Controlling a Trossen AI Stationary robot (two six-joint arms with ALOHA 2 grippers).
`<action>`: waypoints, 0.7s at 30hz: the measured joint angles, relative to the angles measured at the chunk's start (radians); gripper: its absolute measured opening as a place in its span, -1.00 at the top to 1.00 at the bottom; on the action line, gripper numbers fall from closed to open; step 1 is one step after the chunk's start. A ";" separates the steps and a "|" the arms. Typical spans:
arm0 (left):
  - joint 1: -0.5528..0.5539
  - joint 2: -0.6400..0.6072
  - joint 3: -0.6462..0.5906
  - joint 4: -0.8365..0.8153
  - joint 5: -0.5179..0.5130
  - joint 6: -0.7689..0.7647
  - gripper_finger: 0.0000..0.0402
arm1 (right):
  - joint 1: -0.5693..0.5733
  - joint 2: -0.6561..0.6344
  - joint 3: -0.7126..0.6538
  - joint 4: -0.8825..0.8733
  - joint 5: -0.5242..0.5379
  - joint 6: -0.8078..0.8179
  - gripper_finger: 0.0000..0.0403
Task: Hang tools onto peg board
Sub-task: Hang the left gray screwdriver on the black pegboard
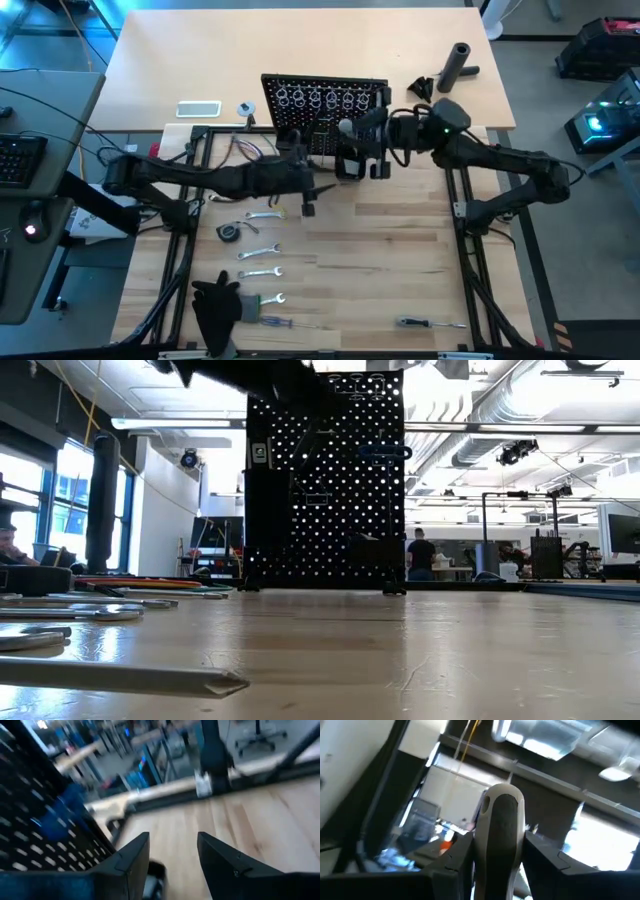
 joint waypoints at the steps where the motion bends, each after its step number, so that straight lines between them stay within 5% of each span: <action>1: 0.003 -0.020 0.000 0.021 0.000 0.011 0.21 | -0.005 0.000 0.000 -0.015 -0.018 0.003 0.37; 11: -0.030 -0.244 0.001 0.166 0.003 0.172 0.21 | -0.005 0.000 0.000 -0.162 -0.035 -0.006 0.37; 21: -0.054 -0.236 0.001 0.353 0.131 0.293 -0.02 | 0.007 0.023 0.000 -0.195 -0.078 0.000 0.37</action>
